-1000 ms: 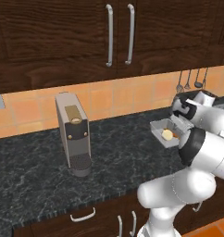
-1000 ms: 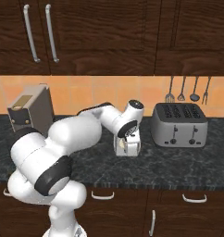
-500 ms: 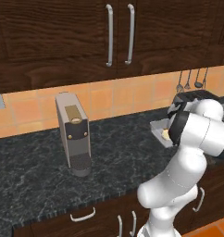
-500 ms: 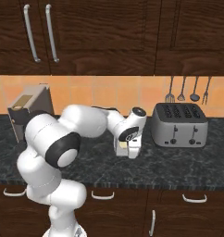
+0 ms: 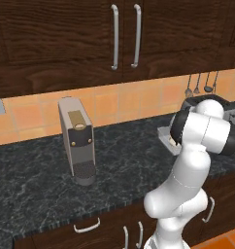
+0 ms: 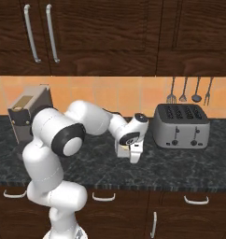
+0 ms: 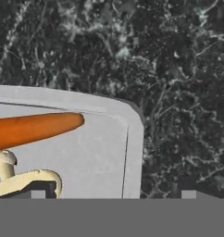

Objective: Take the meat container that has the steak and place it on the second highest rack of the freezer. Then take the vegetable container that has the mushroom and carrot and place it on the highest rack of the freezer.

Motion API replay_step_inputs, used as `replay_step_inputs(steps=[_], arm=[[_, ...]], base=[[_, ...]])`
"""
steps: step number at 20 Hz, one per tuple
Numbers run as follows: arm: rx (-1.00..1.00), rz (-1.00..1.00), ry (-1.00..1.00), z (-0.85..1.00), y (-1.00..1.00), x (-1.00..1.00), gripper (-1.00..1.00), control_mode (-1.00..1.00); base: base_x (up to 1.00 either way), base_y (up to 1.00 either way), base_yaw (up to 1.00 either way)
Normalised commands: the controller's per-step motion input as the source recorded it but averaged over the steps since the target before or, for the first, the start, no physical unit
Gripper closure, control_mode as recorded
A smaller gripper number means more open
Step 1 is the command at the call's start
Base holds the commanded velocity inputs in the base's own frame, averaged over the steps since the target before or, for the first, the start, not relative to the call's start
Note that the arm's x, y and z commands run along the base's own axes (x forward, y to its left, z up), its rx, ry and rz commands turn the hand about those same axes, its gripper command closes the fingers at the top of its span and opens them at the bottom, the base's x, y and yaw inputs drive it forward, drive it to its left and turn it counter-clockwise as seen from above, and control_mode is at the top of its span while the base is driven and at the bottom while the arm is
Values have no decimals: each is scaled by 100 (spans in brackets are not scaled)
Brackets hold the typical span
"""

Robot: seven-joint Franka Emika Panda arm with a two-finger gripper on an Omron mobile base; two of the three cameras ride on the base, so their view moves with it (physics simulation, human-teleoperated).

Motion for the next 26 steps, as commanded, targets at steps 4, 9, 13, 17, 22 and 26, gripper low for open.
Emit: replay_step_inputs(steps=[4,9,13,17,22,26], arm=[[0,0,0,-31,0,0,-100,-100],[0,0,3,-38,13,0,100,-100],[0,0,1,-23,16,0,100,-100],[0,0,0,-4,18,0,100,-100],[1,-13,-5,41,10,-12,100,-100],[-5,-12,-6,77,25,-46,100,-100]], base=[[0,0,0],[0,0,0],[0,0,0],[0,0,0],[0,0,0],[0,0,0]])
